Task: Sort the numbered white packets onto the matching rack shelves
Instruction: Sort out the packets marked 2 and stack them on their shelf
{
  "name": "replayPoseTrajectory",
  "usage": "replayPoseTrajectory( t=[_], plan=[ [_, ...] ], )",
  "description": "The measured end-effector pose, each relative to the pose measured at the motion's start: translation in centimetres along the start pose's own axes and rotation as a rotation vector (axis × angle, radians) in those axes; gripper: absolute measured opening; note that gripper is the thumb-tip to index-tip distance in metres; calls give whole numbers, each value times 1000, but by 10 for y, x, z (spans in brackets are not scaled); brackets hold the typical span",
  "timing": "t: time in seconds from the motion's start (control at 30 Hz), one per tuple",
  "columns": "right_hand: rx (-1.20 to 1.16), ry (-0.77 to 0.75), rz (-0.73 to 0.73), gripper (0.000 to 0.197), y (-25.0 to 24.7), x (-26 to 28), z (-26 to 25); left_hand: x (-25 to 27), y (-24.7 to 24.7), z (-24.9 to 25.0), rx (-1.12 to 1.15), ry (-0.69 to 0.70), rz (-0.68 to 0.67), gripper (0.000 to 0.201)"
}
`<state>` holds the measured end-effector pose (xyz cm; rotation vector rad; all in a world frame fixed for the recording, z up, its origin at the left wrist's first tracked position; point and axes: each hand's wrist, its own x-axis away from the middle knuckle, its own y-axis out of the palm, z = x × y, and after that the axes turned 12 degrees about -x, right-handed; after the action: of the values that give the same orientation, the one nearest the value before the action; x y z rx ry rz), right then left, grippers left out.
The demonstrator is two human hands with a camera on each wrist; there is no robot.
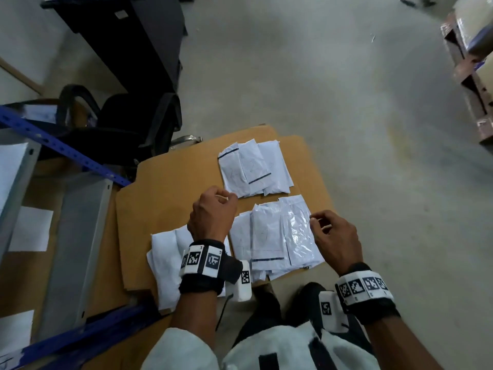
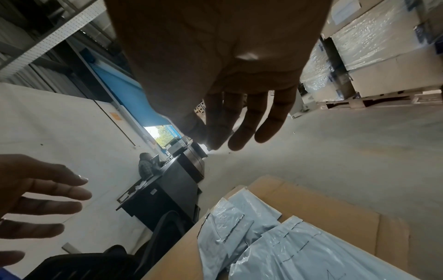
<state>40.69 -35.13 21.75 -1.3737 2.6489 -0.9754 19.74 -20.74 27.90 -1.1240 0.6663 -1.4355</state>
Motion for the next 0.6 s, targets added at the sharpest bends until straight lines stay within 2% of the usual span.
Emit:
replayPoseTrajectory(
  t=[0.07,0.13,0.27,0.37,0.5,0.6],
  plan=[
    [-8,17,-21,8,3,-11,1,-16,5,4,-40,7,-37,19],
    [-6,23,-49,7,7,-28,1,-38,14,6,-111,18,-129,20],
    [-6,19,-143,7,27,-75,3,-93,37,8,-343,57,-452,41],
    [-4,15,-248,6,54,-115,15,-135,51,12,-499,111,-610,58],
    [52,1,-342,8,98,-169,43,-190,102,14,-462,86,-581,63],
    [116,3,-358,14,132,-213,66,-215,160,3,-386,16,-533,79]
  ],
)
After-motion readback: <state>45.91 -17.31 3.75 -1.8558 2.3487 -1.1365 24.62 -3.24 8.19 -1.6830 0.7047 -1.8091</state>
